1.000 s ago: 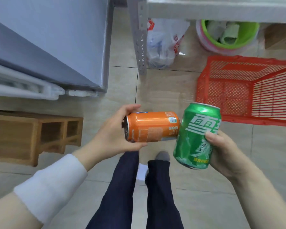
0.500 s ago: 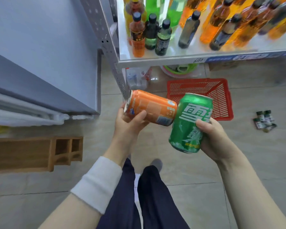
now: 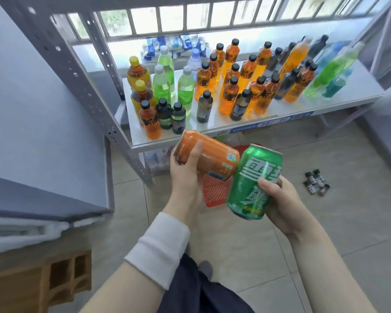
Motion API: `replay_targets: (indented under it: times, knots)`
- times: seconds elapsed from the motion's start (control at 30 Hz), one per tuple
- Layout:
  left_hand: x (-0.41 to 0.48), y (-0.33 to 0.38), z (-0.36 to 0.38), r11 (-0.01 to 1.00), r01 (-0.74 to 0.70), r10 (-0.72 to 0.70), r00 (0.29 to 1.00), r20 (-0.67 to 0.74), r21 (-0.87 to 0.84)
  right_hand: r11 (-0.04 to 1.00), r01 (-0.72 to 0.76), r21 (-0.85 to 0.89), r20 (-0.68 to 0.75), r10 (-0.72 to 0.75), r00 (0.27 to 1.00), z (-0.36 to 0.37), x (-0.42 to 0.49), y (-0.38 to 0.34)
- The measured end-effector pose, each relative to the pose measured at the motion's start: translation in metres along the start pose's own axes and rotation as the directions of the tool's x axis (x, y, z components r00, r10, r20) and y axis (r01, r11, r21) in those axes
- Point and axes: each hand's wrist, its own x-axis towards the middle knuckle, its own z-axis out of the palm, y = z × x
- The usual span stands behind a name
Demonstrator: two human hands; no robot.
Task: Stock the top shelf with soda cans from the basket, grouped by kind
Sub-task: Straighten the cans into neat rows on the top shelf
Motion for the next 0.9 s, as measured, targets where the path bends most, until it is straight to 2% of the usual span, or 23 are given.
replay_targets:
  times: [0.13,0.27,0.43,0.6,0.73,0.9]
  knots:
    - [0.009,0.014,0.036,1.0,-0.013,0.013,0.999,0.048,-0.014,0.995,0.054,0.09,-0.033,-0.051,0.998,-0.02,0.002,-0.025]
    - [0.014,0.019,0.073,0.999,-0.03,0.025,0.992,0.126,0.042,0.982,0.09,0.164,0.027,-0.096,0.995,-0.044,0.011,-0.06]
    - [0.016,0.019,0.131,0.994,-0.079,0.057,0.963,0.264,0.074,0.985,0.164,0.06,0.128,-0.171,0.977,-0.075,0.031,-0.123]
    - [0.014,0.013,0.184,0.986,-0.089,0.057,0.974,0.22,0.139,0.985,0.168,-0.041,0.225,-0.155,0.962,-0.099,0.054,-0.18]
    - [0.016,0.015,0.218,0.983,-0.121,0.091,0.975,0.204,0.138,0.984,0.165,-0.074,0.237,-0.143,0.961,-0.121,0.07,-0.218]
    - [0.028,0.035,0.244,0.948,-0.254,0.193,0.938,0.289,0.192,0.962,0.239,-0.133,0.294,-0.192,0.936,-0.128,0.091,-0.254]
